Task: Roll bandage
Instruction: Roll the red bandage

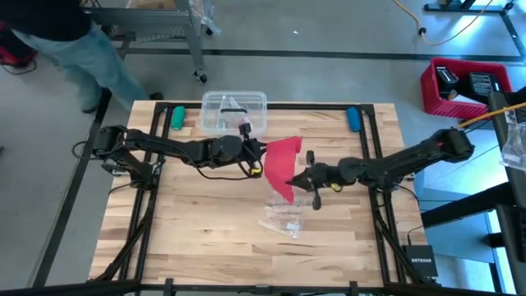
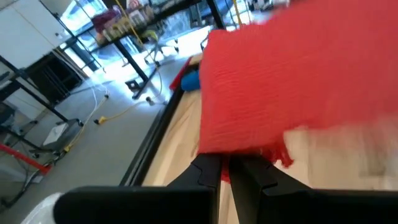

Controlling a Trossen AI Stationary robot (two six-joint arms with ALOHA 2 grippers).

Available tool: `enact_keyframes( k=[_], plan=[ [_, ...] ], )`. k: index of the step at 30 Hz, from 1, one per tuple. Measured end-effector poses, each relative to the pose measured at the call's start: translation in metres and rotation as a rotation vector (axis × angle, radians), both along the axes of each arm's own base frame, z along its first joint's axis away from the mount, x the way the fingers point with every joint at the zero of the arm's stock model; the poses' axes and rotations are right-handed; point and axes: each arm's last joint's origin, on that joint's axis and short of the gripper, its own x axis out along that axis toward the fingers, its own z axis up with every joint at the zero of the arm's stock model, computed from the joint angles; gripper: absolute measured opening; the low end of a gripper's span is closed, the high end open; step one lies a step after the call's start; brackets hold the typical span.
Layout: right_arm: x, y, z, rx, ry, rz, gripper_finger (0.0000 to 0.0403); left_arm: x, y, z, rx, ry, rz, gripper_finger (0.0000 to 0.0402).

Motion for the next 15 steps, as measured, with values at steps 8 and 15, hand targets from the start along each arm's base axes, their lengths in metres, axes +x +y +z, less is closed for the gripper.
enact_keyframes(
  k=[8, 15],
  plan=[
    [-0.014, -0.011, 0.111, -0.302, 0.003, -0.231, 0.0005, 0.004, -0.011, -0.016, -0.063, 0.089, -0.157, 0.0013],
    [-0.023, -0.054, 0.165, -0.457, 0.061, -0.49, 0.0004, 0.011, -0.039, -0.037, -0.108, 0.159, -0.298, 0.0013]
  ],
)
